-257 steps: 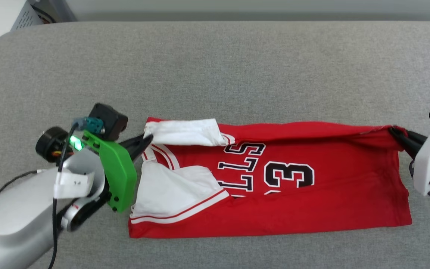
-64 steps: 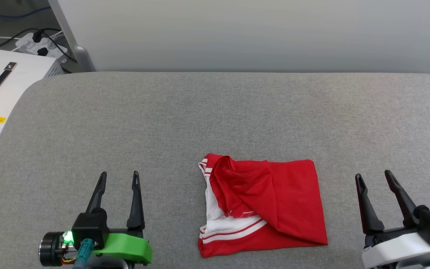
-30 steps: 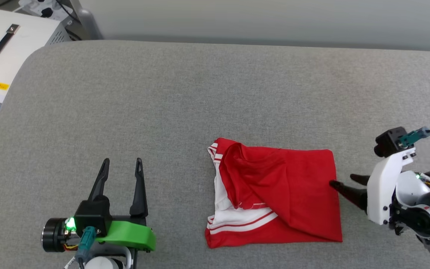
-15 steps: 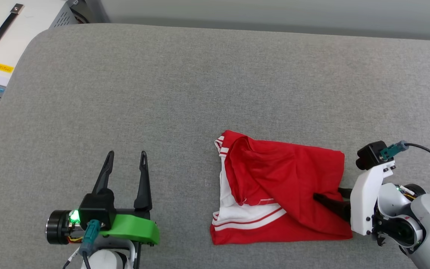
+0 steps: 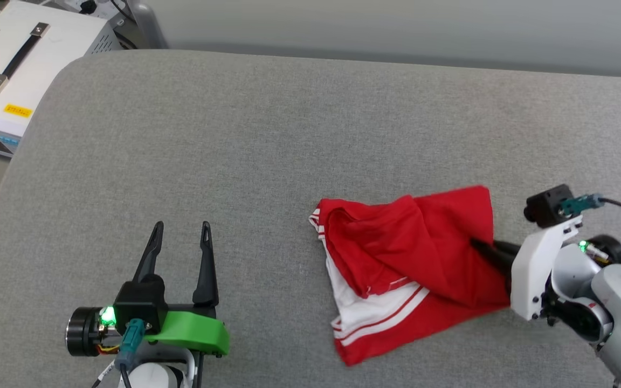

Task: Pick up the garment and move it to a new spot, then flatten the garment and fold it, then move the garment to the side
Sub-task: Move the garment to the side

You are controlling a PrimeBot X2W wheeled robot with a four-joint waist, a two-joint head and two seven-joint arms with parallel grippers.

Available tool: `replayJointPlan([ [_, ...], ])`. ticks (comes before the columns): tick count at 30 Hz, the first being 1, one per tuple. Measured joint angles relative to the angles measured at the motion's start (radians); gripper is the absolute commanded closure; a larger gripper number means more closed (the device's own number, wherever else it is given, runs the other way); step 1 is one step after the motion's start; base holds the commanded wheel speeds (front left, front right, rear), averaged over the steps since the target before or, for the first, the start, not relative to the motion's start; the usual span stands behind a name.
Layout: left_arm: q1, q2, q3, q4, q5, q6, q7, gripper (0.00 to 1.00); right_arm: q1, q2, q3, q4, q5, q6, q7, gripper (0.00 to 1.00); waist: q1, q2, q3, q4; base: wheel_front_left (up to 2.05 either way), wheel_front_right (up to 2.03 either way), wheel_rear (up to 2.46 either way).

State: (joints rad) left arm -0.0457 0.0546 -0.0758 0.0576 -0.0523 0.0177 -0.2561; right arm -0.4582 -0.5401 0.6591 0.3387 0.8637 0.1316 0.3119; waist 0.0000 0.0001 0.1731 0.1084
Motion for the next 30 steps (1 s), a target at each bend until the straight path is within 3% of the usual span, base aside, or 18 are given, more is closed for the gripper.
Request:
replayJointPlan([
  [8,0.026,0.000,0.013,-0.009,0.000,0.006,0.000,0.00,-0.055,-0.078,0.027,-0.106,-0.109,0.000,-0.071,1.00,0.0000,0.0000,-0.028,-0.038,0.00,0.00,0.00],
  [18,0.032,0.000,0.023,-0.038,0.002,0.008,0.000,0.00,-0.084,-0.156,0.006,-0.244,-0.166,0.000,-0.051,1.00,0.0000,0.0000,-0.021,-0.175,0.00,0.00,0.00],
  [24,0.014,0.005,0.040,-0.058,0.007,0.007,0.000,0.00,-0.084,-0.181,-0.052,-0.244,-0.168,0.000,-0.042,1.00,0.0000,0.0000,0.004,-0.273,0.00,0.00,0.00],
  [30,-0.035,0.016,0.042,-0.088,0.022,0.004,0.000,0.00,-0.088,-0.232,-0.155,-0.162,-0.197,0.000,-0.038,1.00,0.0000,0.0000,0.069,-0.335,0.00,0.00,0.00],
])
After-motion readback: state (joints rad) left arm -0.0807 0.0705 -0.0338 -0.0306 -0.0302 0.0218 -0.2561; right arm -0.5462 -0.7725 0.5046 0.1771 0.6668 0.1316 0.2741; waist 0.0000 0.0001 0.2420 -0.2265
